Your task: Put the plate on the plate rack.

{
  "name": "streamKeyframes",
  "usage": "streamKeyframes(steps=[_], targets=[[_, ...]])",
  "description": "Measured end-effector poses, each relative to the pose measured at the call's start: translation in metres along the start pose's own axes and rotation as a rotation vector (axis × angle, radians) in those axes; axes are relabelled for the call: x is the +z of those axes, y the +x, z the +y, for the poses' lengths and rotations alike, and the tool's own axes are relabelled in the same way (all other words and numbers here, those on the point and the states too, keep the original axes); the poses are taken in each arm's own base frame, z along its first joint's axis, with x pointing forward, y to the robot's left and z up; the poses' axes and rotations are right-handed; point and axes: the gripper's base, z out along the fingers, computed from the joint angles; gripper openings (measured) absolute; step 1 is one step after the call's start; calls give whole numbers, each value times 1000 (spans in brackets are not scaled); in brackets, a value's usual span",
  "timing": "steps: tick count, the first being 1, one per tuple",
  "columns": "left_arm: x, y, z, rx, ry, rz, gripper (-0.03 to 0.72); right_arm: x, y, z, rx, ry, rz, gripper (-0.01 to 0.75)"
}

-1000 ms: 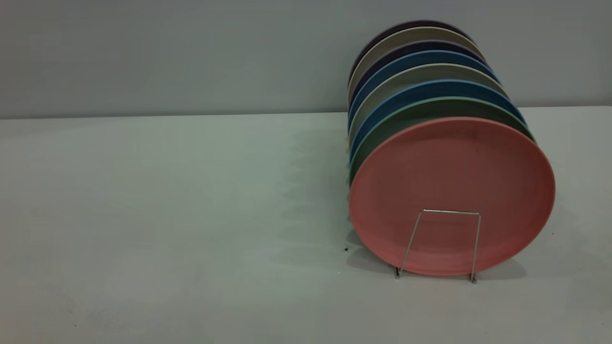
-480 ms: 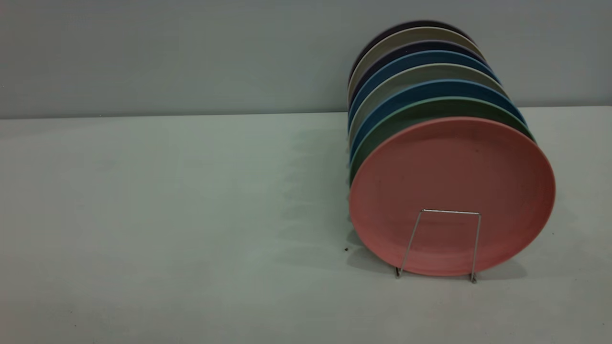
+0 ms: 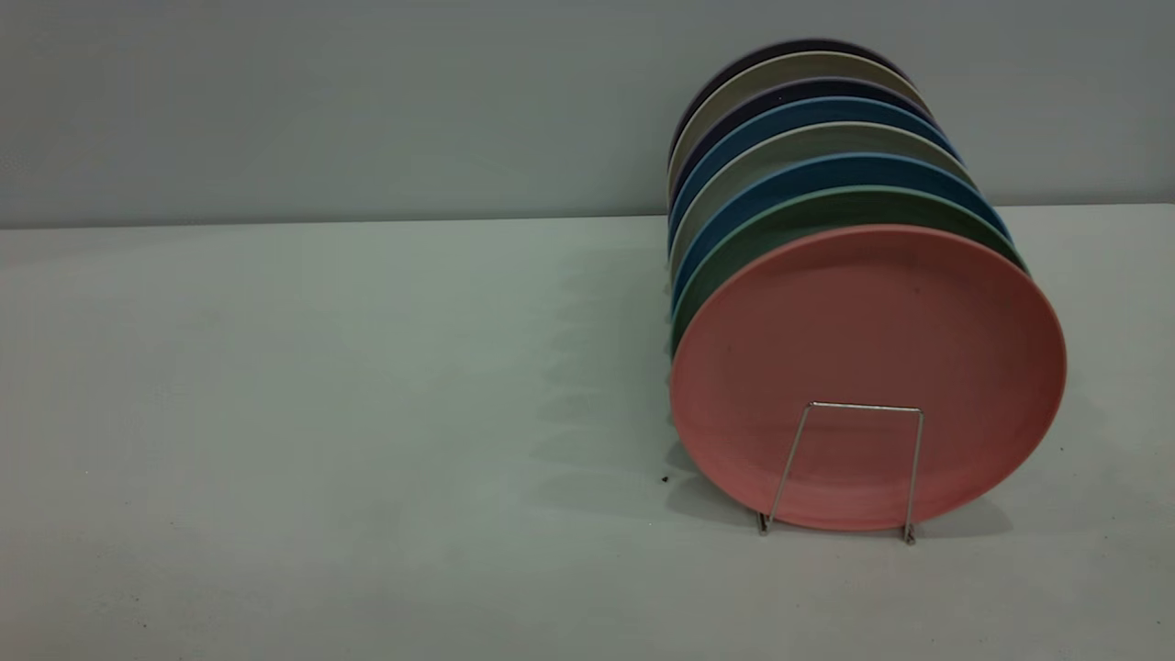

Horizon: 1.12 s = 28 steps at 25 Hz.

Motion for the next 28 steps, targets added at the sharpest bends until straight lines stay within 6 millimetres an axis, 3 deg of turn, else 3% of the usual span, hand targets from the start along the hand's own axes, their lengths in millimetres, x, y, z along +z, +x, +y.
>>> streamKeyframes(steps=[5,17,28], targets=[[10,9,7,-46,-45,44,468,2,2,0,1,-1,8,398],[10,9,13,-54,-99,44,468,2,8,-1,-17,-10,6,383],[10,9,13,-54,-97,44,468,1,12,-4,21,27,1,279]])
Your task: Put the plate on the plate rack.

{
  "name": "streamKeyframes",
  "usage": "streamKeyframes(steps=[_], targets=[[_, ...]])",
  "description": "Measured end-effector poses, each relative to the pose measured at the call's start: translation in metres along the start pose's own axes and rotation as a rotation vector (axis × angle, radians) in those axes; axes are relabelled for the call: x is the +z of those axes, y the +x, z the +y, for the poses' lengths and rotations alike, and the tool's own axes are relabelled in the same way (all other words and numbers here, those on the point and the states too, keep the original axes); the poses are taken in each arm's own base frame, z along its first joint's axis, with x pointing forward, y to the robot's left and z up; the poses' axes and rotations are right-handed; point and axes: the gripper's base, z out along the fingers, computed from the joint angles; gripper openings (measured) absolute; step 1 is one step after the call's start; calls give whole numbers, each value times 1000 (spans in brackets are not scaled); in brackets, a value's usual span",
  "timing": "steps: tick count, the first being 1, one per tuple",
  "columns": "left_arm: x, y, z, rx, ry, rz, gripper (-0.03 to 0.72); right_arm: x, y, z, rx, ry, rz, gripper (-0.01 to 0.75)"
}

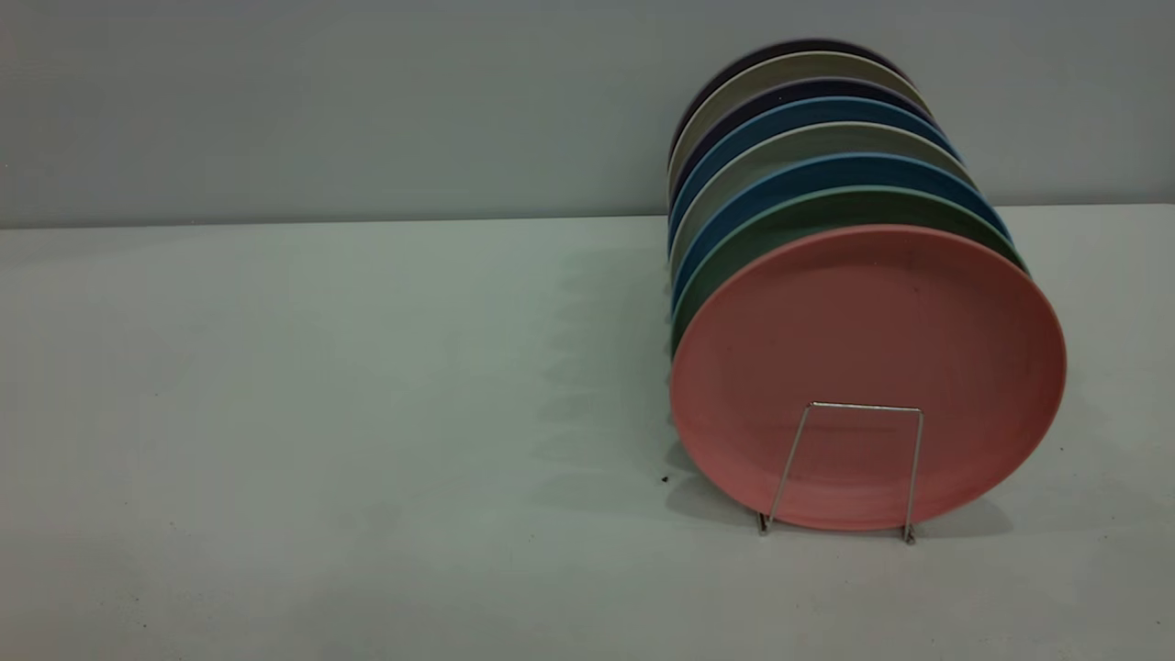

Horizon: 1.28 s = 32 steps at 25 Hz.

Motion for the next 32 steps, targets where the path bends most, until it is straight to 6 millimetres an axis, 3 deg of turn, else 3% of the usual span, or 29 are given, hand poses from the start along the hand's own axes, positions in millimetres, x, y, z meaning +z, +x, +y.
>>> streamKeyframes(steps=[6,23,32], targets=[[0,0,0,-2,0,0,468,0,0,0,0,1,1,232],[0,0,0,-2,0,0,468,-2,2,0,5,9,-16,231],[0,0,0,-2,0,0,468,-8,6,3,191,279,-50,236]])
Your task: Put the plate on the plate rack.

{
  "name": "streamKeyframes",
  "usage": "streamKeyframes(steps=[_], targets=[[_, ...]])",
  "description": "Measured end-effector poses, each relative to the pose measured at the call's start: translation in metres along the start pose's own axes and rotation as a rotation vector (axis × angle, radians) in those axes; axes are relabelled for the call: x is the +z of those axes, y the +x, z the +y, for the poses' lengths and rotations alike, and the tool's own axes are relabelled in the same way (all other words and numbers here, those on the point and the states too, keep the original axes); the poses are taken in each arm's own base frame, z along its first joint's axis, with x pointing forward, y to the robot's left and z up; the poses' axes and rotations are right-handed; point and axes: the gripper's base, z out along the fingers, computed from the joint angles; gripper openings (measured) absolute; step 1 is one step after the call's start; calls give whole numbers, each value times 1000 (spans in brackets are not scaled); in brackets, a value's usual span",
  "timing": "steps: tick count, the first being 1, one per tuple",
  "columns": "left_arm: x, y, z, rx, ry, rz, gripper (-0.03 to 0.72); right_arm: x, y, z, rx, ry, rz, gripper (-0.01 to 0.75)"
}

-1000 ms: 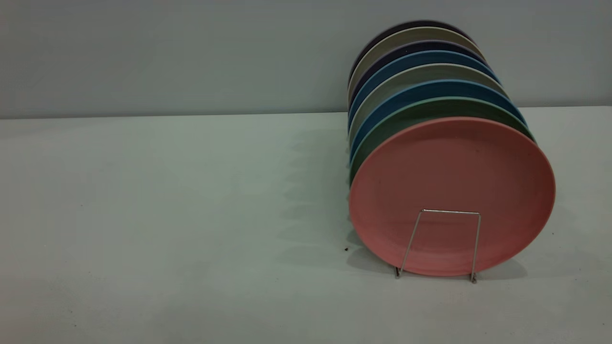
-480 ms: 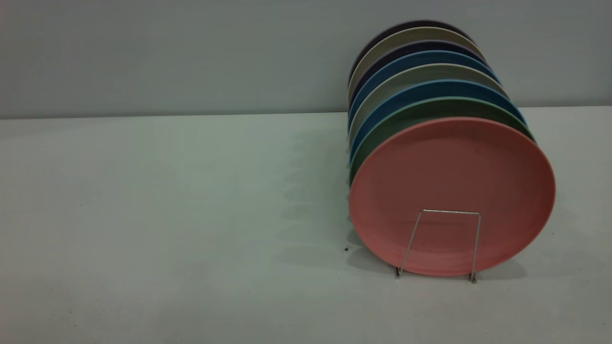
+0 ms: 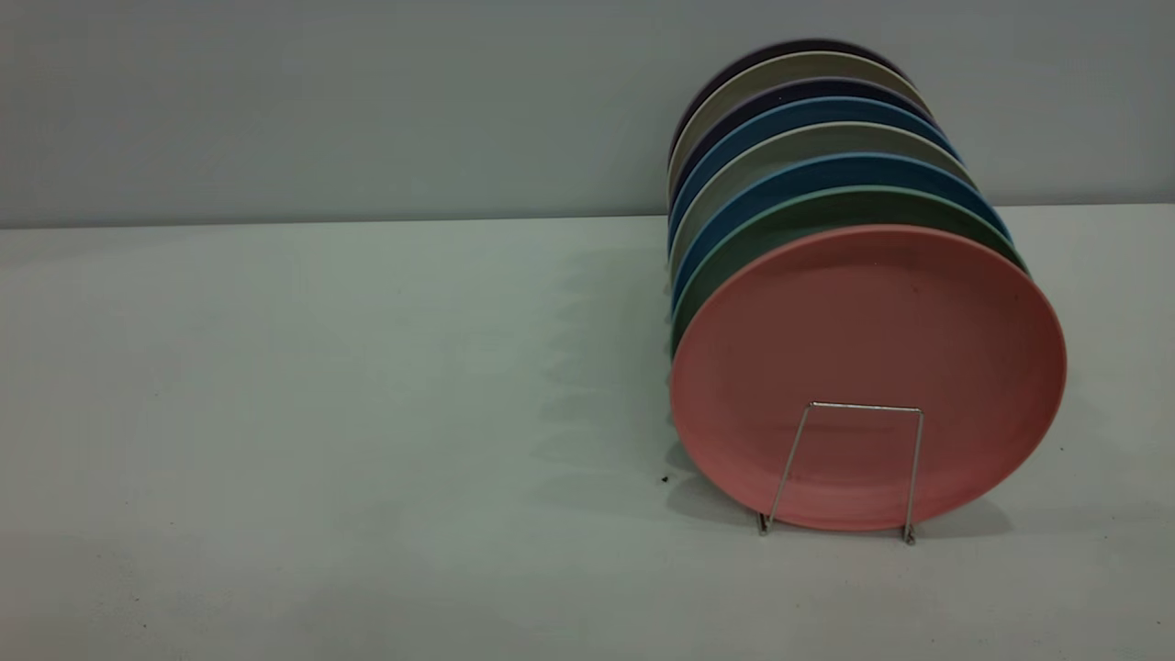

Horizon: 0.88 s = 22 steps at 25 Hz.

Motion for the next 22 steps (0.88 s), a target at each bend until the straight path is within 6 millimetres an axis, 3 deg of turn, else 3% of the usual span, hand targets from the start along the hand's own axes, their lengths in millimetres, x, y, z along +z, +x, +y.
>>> streamKeyframes(steps=[5,22], targets=[[0,0,0,0,0,0,468,0,0,1,67,98,5,237],[0,0,0,-5,-4,0,468,0,0,2,69,98,5,237]])
